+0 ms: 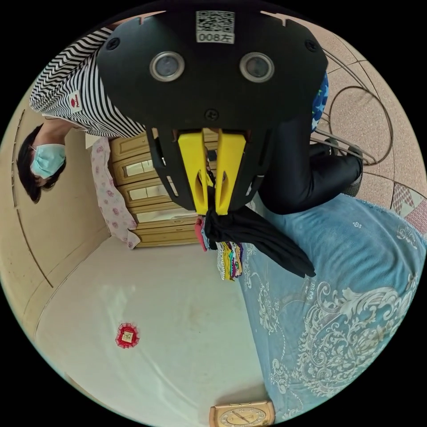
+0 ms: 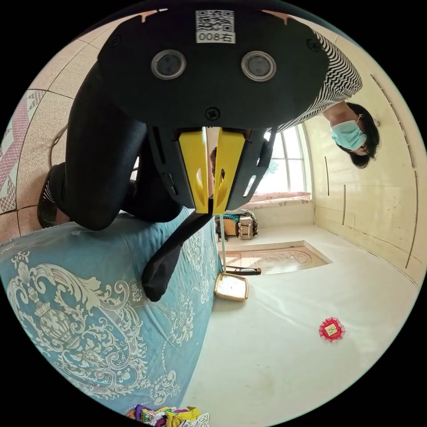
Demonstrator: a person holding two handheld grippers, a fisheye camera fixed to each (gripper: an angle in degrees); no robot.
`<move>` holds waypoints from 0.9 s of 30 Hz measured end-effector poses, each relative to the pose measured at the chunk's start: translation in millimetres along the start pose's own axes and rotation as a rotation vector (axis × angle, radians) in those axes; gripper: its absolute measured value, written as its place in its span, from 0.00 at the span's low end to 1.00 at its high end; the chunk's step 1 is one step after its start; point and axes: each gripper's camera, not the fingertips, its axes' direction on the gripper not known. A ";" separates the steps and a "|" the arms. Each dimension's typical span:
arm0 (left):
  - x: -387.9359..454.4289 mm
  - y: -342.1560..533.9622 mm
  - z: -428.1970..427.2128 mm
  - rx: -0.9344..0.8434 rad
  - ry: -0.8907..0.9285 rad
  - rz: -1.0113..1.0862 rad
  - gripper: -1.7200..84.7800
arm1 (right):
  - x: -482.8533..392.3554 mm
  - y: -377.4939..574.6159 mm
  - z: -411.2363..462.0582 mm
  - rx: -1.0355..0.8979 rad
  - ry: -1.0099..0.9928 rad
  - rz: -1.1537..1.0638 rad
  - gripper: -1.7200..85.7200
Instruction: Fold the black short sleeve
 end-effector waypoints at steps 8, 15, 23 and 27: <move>9.1 8.9 91.4 -0.043 0.027 0.045 0.05 | 10.1 14.4 -77.8 0.022 -0.032 -0.056 0.03; 28.9 2.9 187.5 -0.094 0.052 0.123 0.05 | 12.7 18.3 -148.2 0.052 -0.089 -0.119 0.04; 45.0 -36.7 368.6 -0.234 0.040 0.237 0.06 | 13.2 -3.2 -253.7 0.119 -0.148 -0.210 0.04; 43.2 -67.4 478.1 -0.305 -0.004 0.283 0.06 | 20.1 -39.0 -307.7 0.163 -0.120 -0.221 0.04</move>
